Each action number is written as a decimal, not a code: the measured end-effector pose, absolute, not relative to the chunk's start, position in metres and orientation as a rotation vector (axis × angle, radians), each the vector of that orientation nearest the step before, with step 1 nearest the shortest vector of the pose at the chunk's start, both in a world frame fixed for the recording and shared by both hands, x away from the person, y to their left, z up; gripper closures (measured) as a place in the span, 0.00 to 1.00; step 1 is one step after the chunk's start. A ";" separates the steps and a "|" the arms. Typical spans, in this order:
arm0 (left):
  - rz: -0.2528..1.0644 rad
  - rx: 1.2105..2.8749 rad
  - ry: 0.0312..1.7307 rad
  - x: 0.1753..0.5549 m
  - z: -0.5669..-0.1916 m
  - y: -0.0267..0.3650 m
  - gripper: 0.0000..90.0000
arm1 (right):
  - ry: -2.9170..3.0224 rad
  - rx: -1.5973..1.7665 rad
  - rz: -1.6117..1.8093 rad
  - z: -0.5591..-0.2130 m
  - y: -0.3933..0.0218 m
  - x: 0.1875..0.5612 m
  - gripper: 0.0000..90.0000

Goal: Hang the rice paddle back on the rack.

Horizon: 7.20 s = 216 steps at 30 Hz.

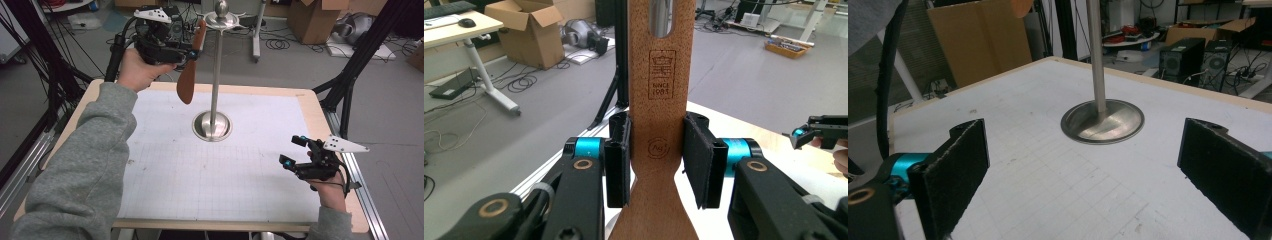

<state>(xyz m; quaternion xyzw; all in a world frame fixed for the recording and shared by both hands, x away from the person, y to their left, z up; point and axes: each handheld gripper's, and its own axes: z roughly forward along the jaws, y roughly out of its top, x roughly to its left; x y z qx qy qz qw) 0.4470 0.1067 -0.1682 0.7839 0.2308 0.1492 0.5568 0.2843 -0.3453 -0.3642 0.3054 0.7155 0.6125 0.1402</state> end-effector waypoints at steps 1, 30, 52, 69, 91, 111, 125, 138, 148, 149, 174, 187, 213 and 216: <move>0.352 1.850 0.545 0.447 -0.168 0.107 0.72 | 2.066 0.883 1.771 -0.364 -0.345 0.284 0.06; 0.377 1.840 0.560 0.451 -0.174 0.099 0.65 | 2.067 0.892 1.761 -0.365 -0.347 0.284 0.06; 0.444 1.789 0.496 0.435 -0.195 0.136 0.20 | 2.075 0.887 1.750 -0.365 -0.345 0.284 0.06; 0.452 1.765 0.479 0.411 -0.218 0.159 0.20 | 2.060 0.877 1.753 -0.362 -0.345 0.282 0.06; 0.466 1.752 0.527 0.383 -0.252 0.195 0.19 | 2.067 0.856 1.765 -0.361 -0.339 0.288 0.06; 0.509 1.736 0.551 0.364 -0.282 0.215 0.18 | 2.067 0.857 1.766 -0.363 -0.335 0.293 0.06; 0.527 1.667 0.600 0.350 -0.307 0.234 0.17 | 2.050 0.853 1.765 -0.362 -0.335 0.293 0.06; 0.545 1.620 0.636 0.335 -0.326 0.253 0.17 | 2.045 0.861 1.772 -0.362 -0.334 0.292 0.06; 0.557 1.613 0.654 0.328 -0.343 0.261 0.17 | 2.031 0.855 1.778 -0.361 -0.335 0.292 0.06; 0.565 1.618 0.654 0.327 -0.344 0.262 0.17 | 2.031 0.853 1.778 -0.361 -0.335 0.292 0.06; 0.606 1.586 0.729 0.294 -0.367 0.289 0.17 | 2.050 0.851 1.763 -0.362 -0.329 0.293 0.06; 0.630 1.582 0.779 0.276 -0.381 0.297 0.17 | 2.054 0.857 1.758 -0.363 -0.326 0.294 0.06; 0.735 1.554 0.929 0.261 -0.387 0.309 0.17 | 1.935 0.938 1.683 -0.367 -0.336 0.288 0.06; 0.761 1.549 0.957 0.260 -0.387 0.312 0.17 | 1.914 0.964 1.660 -0.370 -0.341 0.287 0.06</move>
